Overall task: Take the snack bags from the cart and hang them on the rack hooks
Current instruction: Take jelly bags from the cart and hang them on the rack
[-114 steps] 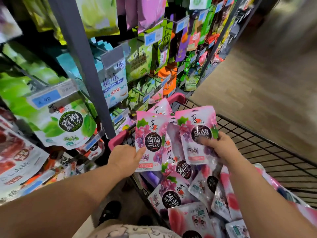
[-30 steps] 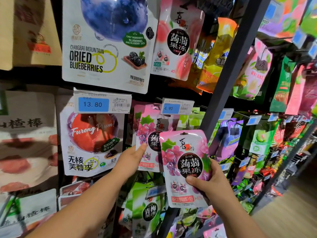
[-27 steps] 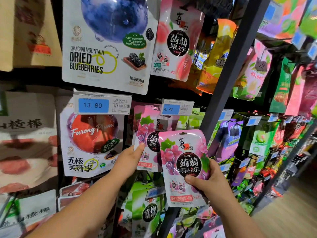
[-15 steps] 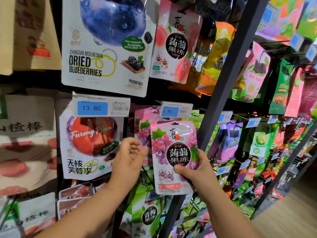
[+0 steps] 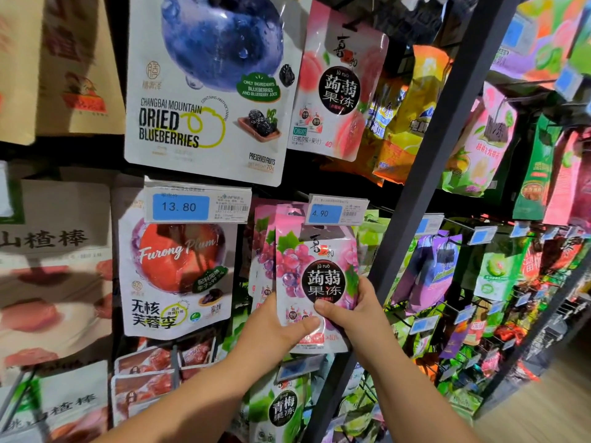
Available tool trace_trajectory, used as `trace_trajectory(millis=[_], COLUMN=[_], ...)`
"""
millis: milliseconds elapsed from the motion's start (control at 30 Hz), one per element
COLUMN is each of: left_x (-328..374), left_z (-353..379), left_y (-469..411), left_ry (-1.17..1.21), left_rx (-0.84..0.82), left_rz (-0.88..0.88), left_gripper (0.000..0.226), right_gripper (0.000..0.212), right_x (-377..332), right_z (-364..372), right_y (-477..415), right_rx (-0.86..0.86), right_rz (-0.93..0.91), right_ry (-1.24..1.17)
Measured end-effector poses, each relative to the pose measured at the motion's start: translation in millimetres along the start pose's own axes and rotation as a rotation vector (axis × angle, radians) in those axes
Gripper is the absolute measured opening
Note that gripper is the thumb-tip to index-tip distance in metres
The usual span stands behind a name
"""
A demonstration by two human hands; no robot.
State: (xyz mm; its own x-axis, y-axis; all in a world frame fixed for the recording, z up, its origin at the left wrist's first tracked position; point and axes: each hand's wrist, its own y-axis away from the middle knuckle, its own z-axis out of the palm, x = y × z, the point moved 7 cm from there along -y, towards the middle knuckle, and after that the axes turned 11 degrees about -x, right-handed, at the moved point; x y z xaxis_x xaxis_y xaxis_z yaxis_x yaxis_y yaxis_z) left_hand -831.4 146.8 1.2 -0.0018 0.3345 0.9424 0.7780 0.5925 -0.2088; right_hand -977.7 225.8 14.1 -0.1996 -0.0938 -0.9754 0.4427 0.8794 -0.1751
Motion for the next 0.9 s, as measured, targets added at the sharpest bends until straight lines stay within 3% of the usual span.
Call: trace_trajectory(millis=[100, 233, 400, 600, 900], left_x=[-6, -17, -29, -37, -48], left_z=[-2, -12, -25, -32, -46], left_y=[-2, -8, -20, -36, -58], left_ry=[0.010, 0.017, 0.010, 0.023, -0.021], left_rx=[0.015, 0.070, 0.109, 0.133, 0.178], left_rz=[-0.012, -0.065, -0.117, -0.136, -0.175], left_gripper=[0.037, 0.032, 0.031, 0.035, 0.046], right_gripper=[0.062, 0.015, 0.024, 0.008, 0.053], right_x=[3, 5, 11, 10, 18], right_z=[3, 4, 7, 15, 19], right_y=[-4, -11, -24, -42, -76], right_rx=[-0.009, 0.014, 0.021, 0.025, 0.085], right_rz=[0.034, 0.097, 0.111, 0.136, 0.221], right_ry=[0.034, 0.151, 0.254, 0.245, 0.432])
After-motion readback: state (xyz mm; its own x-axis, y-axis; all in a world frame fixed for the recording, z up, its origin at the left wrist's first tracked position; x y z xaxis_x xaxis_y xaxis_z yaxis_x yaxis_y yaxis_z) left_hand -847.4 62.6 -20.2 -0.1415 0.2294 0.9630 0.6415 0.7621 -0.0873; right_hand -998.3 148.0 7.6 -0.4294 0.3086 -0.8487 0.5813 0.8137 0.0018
